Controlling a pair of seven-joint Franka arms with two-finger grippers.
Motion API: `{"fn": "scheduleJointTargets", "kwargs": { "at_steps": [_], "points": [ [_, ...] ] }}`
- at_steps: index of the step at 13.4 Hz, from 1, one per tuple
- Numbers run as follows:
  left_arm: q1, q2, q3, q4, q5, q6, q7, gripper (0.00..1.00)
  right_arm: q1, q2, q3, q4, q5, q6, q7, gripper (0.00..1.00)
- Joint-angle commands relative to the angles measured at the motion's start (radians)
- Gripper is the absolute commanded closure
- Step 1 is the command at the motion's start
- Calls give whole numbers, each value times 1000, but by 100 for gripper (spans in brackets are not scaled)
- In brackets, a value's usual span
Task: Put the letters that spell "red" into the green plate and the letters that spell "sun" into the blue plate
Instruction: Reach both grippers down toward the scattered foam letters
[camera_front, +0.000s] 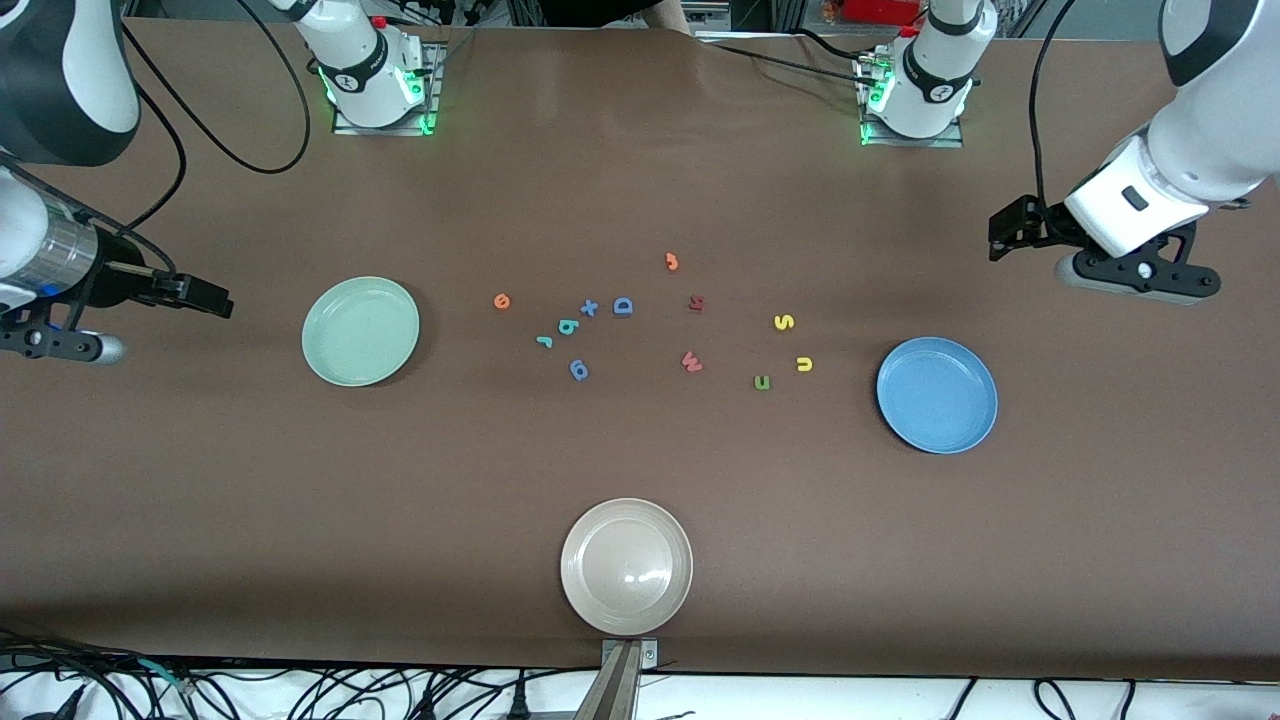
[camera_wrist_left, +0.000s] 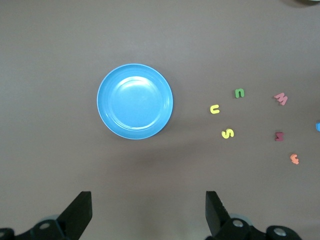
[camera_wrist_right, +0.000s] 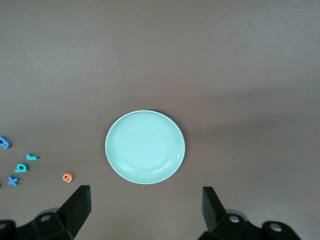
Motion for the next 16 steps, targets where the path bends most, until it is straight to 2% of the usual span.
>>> {"fn": "scheduleJointTargets", "kwargs": {
  "at_steps": [1,4,8,11,13,16],
  "points": [
    [-22,57,1,28,-30,-12,9,0,39,11,0,-13,2,29,69,1],
    [-78,163,1,47,-33,14,-4,0,110,57,0,-13,5,52,138,1],
    [-137,269,1,50,-77,148,-11,0,170,126,0,11,76,54,241,1],
    [-184,355,1,36,-84,256,-18,0,238,189,0,16,82,94,327,1],
    [-218,373,1,-1,-84,299,-53,0,272,235,0,16,135,134,367,1],
    [-257,367,-1,-108,-84,411,-100,0,337,309,0,8,142,204,422,1]
  ]
}}
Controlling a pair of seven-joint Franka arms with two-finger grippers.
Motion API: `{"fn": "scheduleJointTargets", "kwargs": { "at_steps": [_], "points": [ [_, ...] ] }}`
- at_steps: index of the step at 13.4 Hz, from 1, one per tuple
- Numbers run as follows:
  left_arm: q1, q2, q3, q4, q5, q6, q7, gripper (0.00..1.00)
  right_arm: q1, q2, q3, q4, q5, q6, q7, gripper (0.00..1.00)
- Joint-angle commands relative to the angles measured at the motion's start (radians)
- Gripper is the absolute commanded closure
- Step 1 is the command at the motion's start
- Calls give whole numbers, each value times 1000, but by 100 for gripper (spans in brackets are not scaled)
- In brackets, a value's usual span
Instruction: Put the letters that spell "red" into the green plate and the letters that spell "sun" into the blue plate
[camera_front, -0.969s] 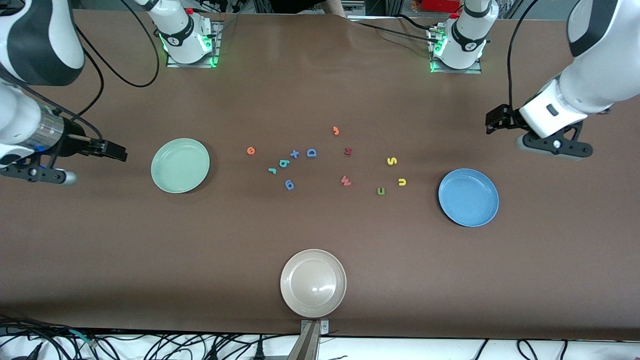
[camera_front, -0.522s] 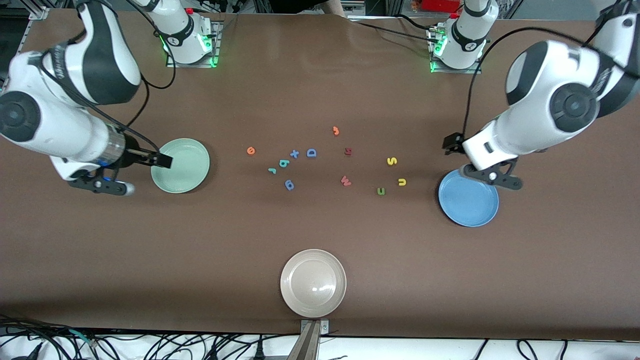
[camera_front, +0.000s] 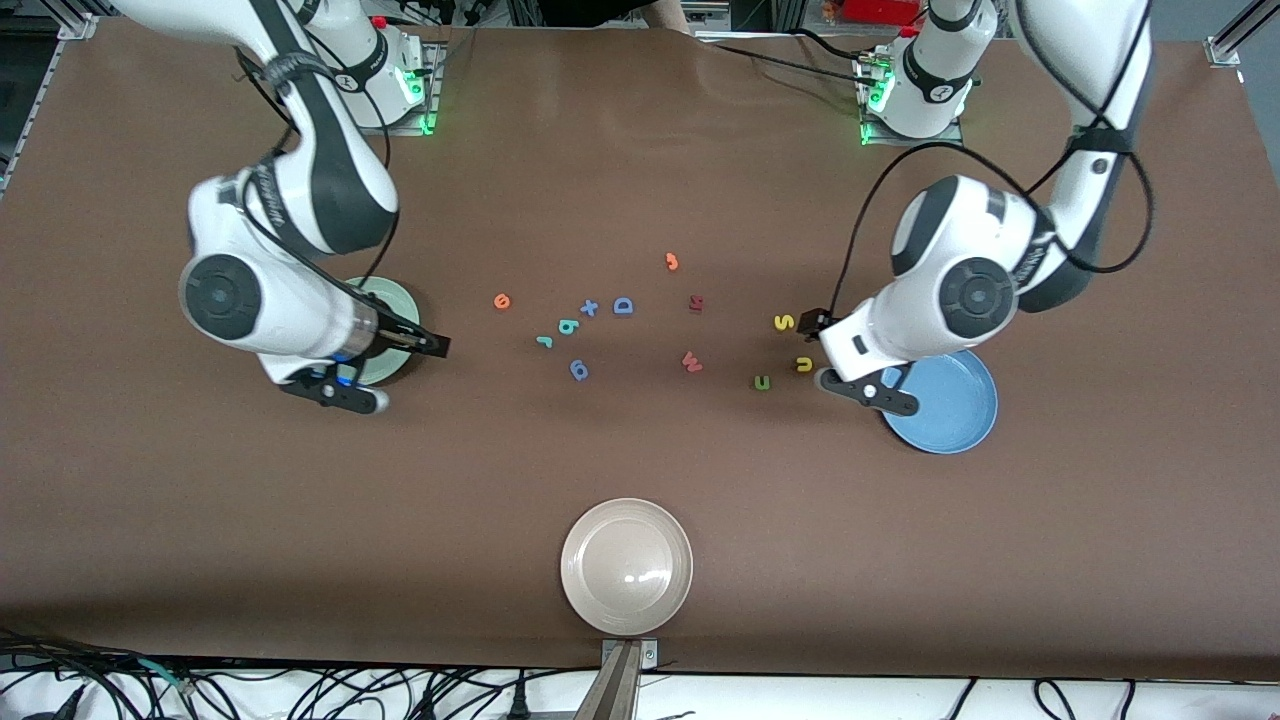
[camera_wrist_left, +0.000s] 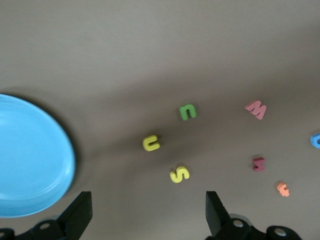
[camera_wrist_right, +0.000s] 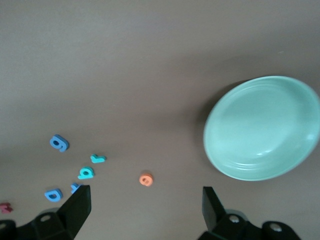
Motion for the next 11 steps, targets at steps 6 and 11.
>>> {"fn": "scheduleJointTargets", "kwargs": {
  "at_steps": [6,11],
  "points": [
    [-24,-47,-34,-288,-27,290,-98,0,82,98,-7,-73,16,36,65,1],
    [-26,-34,-50,-415,-27,459,-104,0,133,124,-7,-148,22,113,66,1]
  ]
}}
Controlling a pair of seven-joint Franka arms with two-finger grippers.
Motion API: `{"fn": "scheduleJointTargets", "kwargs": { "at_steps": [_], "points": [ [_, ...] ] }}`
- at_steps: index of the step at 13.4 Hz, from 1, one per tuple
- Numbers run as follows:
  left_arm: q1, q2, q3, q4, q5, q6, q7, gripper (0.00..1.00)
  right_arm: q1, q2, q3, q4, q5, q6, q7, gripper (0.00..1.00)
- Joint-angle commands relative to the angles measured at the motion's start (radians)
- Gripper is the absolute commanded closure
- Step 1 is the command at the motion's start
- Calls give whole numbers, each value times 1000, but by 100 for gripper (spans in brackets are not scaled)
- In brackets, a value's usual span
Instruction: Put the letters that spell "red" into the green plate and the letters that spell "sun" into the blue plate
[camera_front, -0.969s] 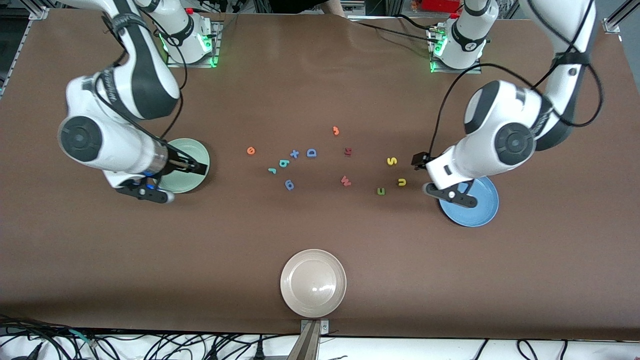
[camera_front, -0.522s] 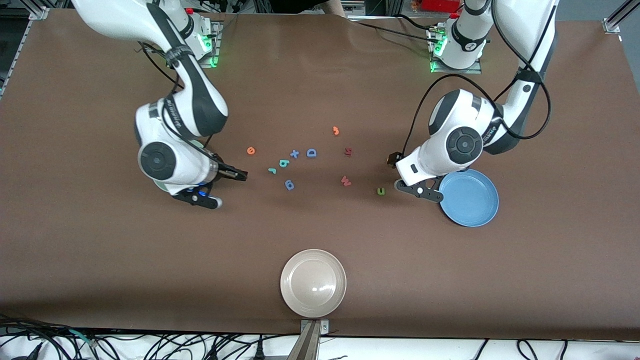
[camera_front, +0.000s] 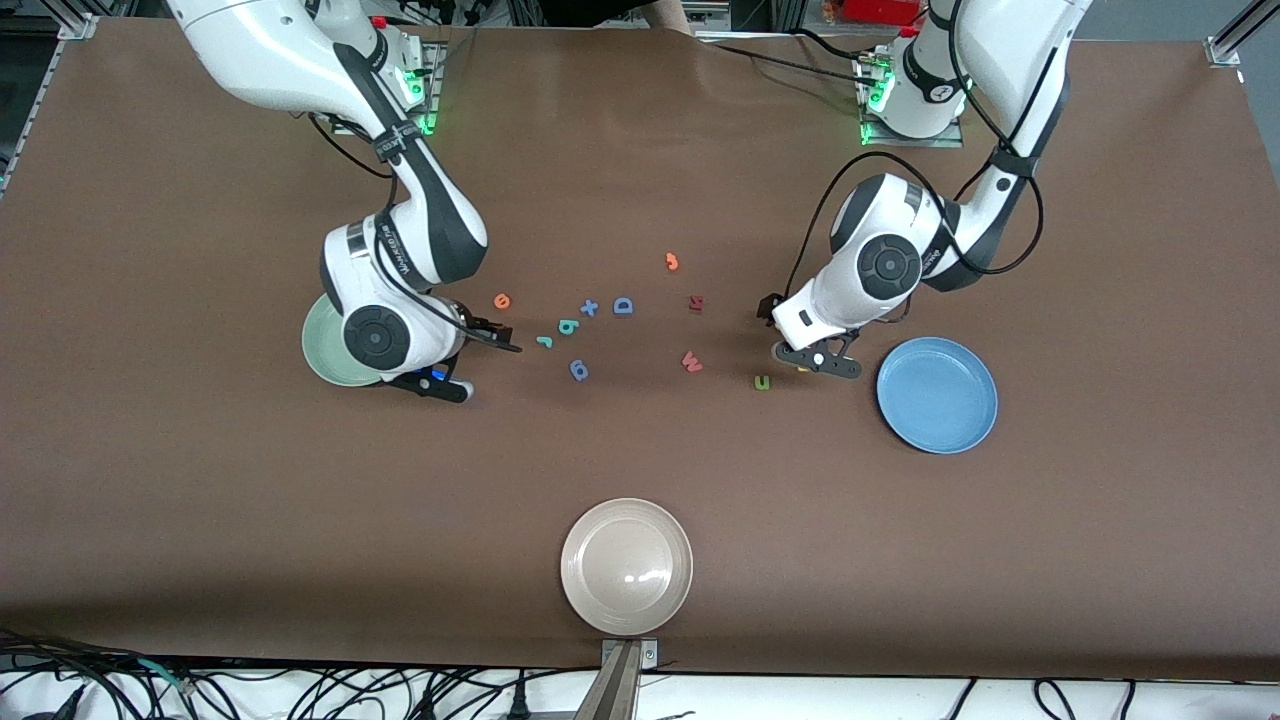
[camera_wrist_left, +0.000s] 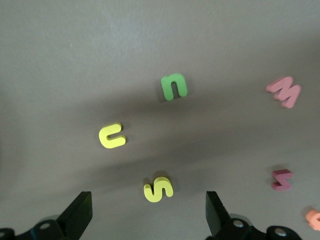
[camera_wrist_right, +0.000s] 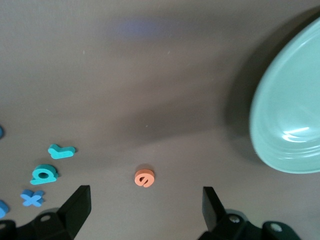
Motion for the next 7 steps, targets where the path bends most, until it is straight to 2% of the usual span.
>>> {"fn": "scheduleJointTargets", "kwargs": {
  "at_steps": [1,3,7],
  "points": [
    [-6,-26,-1,-86,-27,89,-6,0,46,18,-7,-30,21,49,9,1],
    [-13,-8,-11,-107,-27,137,-16,0,50,27,-7,-53,21,68,8,2],
    [-46,26,-15,-112,-26,181,-49,0,51,-5,-6,-171,21,177,8,2]
  ]
}}
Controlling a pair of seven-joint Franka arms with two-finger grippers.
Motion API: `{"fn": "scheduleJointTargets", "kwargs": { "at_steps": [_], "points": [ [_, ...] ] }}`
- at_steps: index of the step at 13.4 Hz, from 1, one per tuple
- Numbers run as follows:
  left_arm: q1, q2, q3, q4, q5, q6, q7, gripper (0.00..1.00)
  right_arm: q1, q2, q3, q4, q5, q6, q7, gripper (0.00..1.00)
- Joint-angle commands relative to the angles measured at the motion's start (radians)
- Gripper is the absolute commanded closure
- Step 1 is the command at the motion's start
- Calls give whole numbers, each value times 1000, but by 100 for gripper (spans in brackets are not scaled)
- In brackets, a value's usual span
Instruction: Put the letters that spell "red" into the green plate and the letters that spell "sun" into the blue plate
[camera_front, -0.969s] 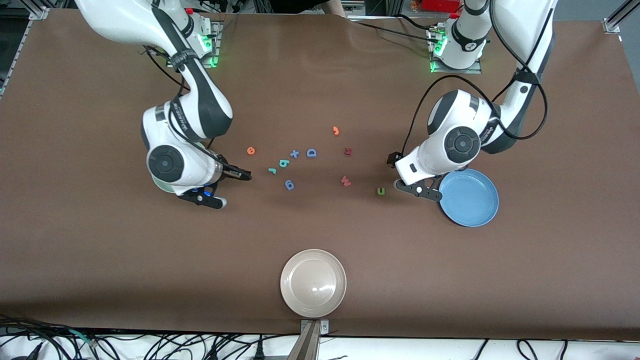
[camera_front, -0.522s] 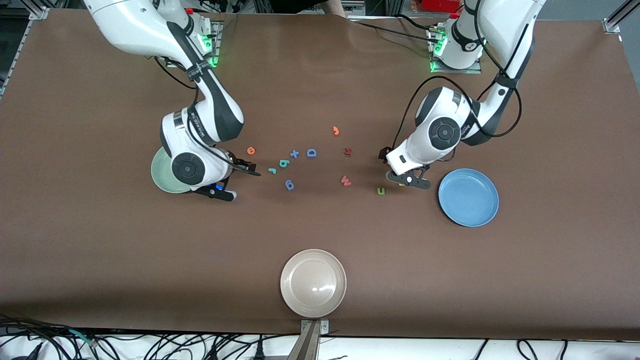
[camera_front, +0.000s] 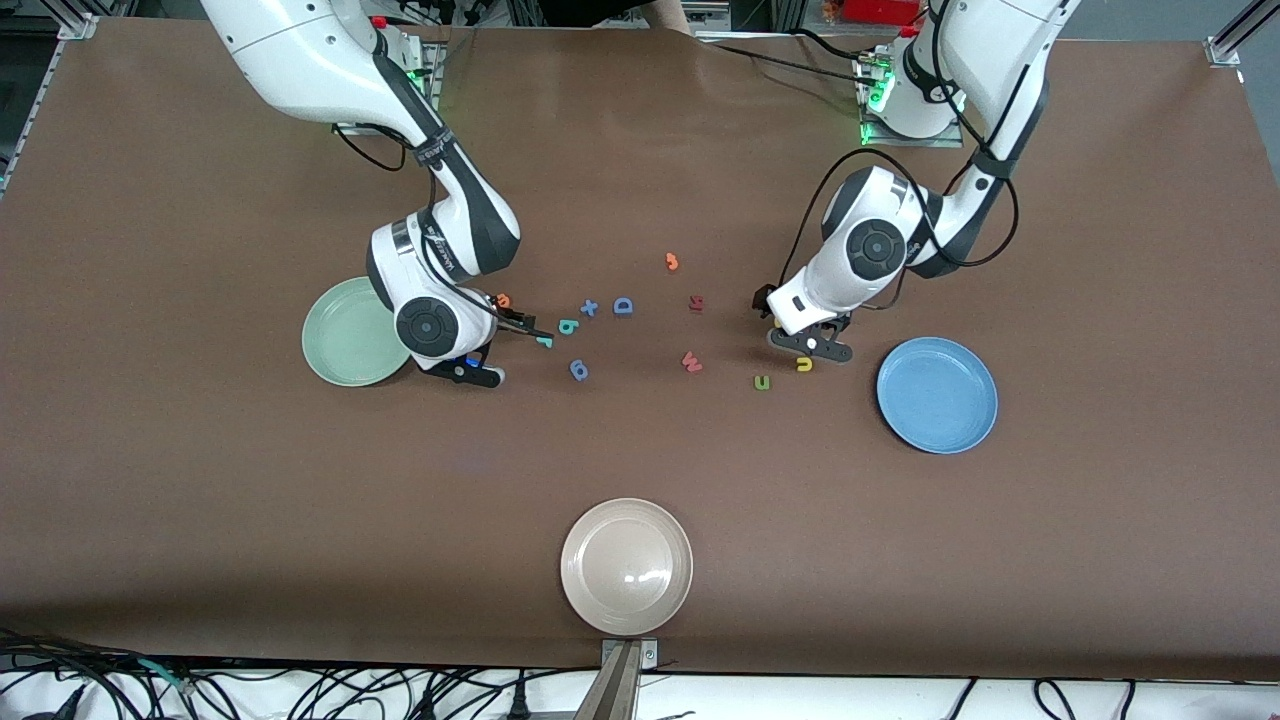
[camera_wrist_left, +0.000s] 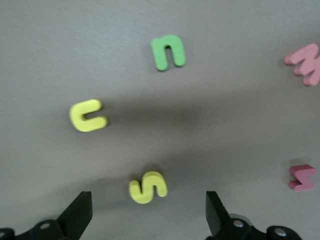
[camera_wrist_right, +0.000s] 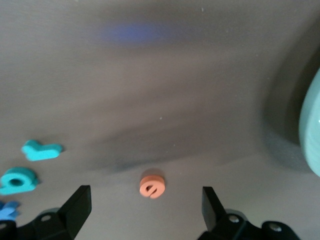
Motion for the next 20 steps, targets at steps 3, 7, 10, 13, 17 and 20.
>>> {"fn": "scheduleJointTargets", "kwargs": {
  "at_steps": [3,7,10,13,17,20],
  "points": [
    [-22,29,5,-18,-18,66,-9,0,3,-62,2,-108,22,62,1,2],
    [-22,40,6,-25,-13,86,-9,1,5,-49,16,-116,24,109,5,6],
    [-22,50,6,-25,-13,88,-9,9,5,-48,19,-168,24,203,20,8],
    [-22,52,8,-24,-12,88,-8,40,5,-57,22,-171,24,192,34,8],
    [-19,50,8,-25,-12,88,-6,81,5,-72,24,-180,24,172,49,13],
    [-18,43,8,-22,-12,82,-9,81,5,-76,24,-182,24,171,49,18]
  ]
}}
